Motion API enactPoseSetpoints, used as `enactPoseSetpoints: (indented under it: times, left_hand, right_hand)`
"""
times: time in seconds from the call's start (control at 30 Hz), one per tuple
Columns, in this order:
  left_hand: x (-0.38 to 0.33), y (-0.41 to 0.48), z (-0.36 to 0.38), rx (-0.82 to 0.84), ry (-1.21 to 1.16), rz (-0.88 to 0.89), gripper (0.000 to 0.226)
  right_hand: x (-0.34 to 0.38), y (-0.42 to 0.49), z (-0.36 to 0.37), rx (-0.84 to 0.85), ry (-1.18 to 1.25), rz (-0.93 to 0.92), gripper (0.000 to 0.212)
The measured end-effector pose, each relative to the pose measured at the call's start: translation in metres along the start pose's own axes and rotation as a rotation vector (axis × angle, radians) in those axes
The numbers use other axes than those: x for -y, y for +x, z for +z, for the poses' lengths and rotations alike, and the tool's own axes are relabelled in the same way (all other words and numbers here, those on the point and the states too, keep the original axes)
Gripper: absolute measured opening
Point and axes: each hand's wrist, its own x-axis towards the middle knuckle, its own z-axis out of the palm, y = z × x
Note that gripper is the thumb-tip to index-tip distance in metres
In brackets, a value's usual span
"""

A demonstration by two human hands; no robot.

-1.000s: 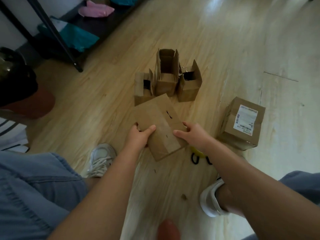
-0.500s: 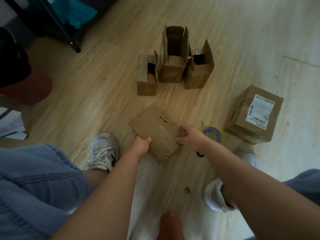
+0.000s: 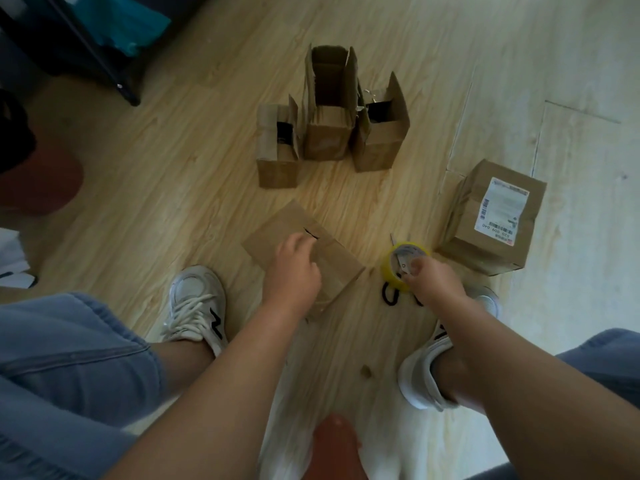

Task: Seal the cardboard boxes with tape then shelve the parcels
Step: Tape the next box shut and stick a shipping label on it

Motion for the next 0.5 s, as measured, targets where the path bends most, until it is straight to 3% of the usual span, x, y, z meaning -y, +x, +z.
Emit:
enactPoseSetpoints:
  times: [0.1, 0.3, 0.5]
  left_hand:
    - [-0.004, -0.005, 0.012, 0.092, 0.035, 0.061, 0.041]
    - [0.0, -0.005, 0.018, 0.176, 0.078, 0.041, 0.037]
    - [-0.008, -0.003, 0.01, 0.13, -0.025, 0.043, 0.035]
  right_hand:
    - [-0.005, 0.013, 0.013, 0.073, -0.174, 0.008, 0.013]
    - [-0.007, 0.019, 0.026, 0.073, -0.399, -0.06, 0.039]
    - [0.005, 0.013, 0.009, 0.048, -0.288, 0.013, 0.043]
